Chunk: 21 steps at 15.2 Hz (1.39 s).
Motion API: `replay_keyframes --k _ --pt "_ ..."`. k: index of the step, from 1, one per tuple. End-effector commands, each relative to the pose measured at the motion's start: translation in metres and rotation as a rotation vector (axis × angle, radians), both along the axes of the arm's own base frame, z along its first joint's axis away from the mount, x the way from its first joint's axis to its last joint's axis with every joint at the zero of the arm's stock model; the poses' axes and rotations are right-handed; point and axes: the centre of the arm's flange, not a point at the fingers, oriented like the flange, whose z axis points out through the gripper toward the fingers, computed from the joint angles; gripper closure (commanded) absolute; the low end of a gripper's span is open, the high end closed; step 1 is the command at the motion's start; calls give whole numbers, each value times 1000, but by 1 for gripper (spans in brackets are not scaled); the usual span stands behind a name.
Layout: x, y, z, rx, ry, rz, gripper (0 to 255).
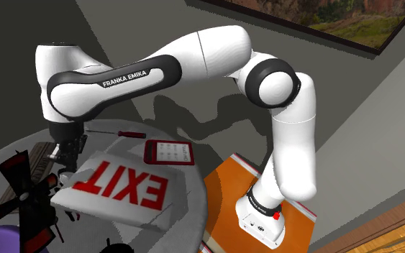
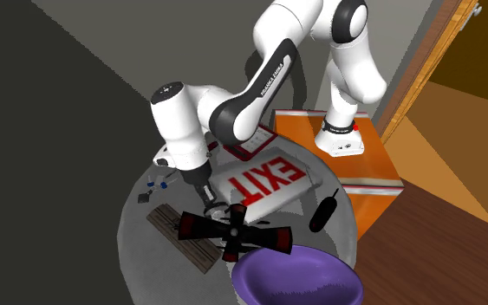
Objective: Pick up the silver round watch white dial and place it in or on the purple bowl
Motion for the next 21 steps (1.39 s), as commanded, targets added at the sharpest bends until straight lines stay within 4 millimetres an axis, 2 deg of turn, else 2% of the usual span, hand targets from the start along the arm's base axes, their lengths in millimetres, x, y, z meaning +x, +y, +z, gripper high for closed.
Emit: replay_keyframes --k 1,21 --pt "1 0 11 0 0 0 255" --pt "1 0 117 0 0 0 255"
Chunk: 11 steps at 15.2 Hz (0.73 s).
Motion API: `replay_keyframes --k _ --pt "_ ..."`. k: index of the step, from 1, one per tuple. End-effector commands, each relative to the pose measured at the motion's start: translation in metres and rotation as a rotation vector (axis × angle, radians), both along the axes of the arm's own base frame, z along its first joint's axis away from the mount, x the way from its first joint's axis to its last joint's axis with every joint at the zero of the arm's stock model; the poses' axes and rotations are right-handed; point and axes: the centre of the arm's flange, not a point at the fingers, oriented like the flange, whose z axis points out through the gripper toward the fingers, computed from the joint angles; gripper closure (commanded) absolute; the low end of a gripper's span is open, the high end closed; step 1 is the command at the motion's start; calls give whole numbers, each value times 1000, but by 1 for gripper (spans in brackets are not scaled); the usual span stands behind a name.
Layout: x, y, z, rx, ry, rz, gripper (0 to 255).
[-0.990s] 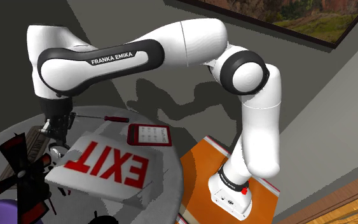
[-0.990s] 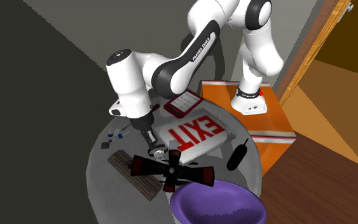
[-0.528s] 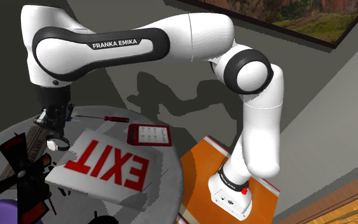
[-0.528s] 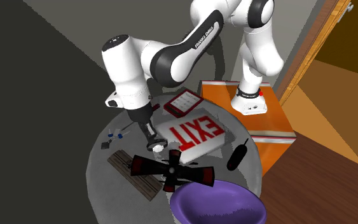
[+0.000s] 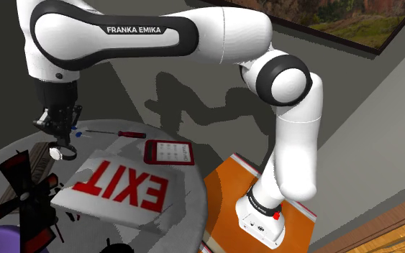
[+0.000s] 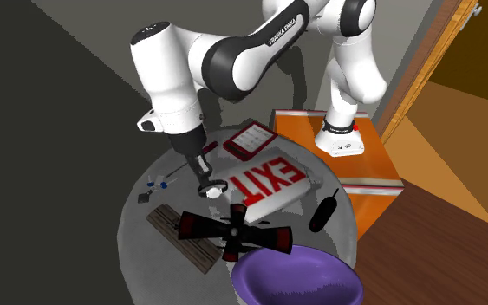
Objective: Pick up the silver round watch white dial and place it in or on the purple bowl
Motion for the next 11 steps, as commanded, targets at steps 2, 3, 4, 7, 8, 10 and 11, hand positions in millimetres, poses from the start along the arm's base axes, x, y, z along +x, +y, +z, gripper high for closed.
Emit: replay_keyframes --k 2,3,4,7,8,10,11 --pt "0 0 16 0 0 0 255" --pt "0 0 22 0 0 0 255" --pt "0 0 27 0 0 0 255" --pt "0 0 43 0 0 0 255" --pt "0 0 45 0 0 0 255" --pt "-18 19 46 0 0 0 255" --pt "-27 29 47 0 0 0 255"
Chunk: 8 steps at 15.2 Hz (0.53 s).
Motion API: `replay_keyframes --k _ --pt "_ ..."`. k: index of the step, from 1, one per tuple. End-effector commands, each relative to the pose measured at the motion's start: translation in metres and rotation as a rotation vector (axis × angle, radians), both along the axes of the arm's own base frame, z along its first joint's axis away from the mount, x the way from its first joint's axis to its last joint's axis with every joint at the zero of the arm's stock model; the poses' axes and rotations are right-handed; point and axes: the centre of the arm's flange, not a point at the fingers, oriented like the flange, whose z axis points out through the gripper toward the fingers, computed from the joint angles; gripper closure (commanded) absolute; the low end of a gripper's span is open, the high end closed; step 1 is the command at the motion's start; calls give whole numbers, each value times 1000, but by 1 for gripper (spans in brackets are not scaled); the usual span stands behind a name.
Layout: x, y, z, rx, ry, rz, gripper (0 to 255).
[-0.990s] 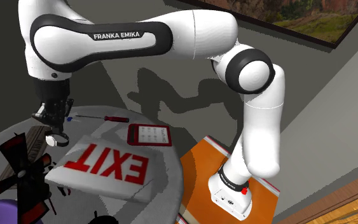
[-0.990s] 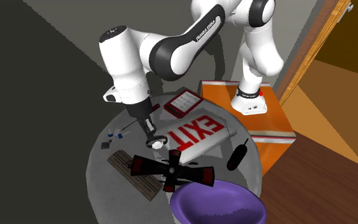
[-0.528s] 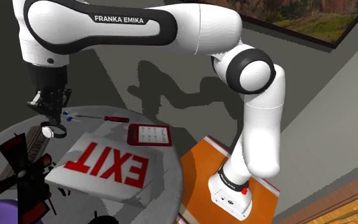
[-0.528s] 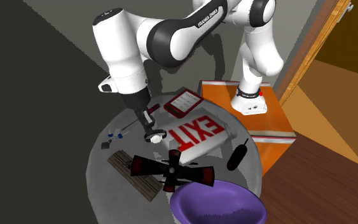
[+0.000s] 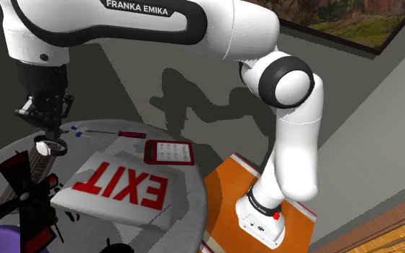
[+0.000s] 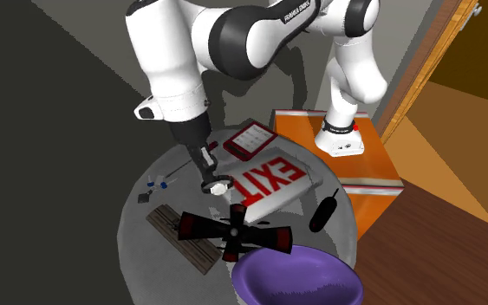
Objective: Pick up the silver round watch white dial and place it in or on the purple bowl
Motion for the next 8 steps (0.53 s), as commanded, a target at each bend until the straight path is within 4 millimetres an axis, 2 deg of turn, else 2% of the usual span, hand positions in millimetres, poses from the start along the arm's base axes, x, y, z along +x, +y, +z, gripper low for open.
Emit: replay_keyframes --k 1,8 --pt "-18 18 0 0 0 0 255" --pt "-82 85 5 0 0 0 255"
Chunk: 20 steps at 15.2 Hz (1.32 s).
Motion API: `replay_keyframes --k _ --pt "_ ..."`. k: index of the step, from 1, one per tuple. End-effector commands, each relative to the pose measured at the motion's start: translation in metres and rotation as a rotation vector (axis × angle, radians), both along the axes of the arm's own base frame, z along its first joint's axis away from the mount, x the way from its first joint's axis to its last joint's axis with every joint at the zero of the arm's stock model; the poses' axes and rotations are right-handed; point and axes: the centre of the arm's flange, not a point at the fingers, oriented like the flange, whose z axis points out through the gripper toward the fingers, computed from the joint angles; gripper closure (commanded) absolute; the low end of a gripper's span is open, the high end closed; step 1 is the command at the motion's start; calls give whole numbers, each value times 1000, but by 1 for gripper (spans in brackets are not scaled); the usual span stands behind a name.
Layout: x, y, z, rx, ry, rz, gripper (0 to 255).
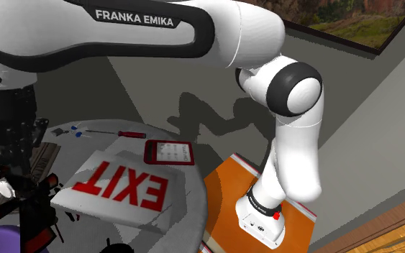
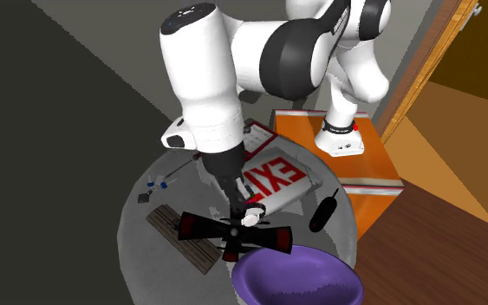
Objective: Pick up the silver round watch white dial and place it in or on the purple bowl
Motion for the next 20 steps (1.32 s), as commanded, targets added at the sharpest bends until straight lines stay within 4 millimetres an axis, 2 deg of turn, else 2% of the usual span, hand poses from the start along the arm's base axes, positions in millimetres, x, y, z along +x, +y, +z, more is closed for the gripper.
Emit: replay_keyframes --k 1,11,20 --pt "-18 22 2 0 0 -1 255" --pt "-109 116 8 0 0 -1 255" --pt "-109 116 -40 0 0 -1 255"
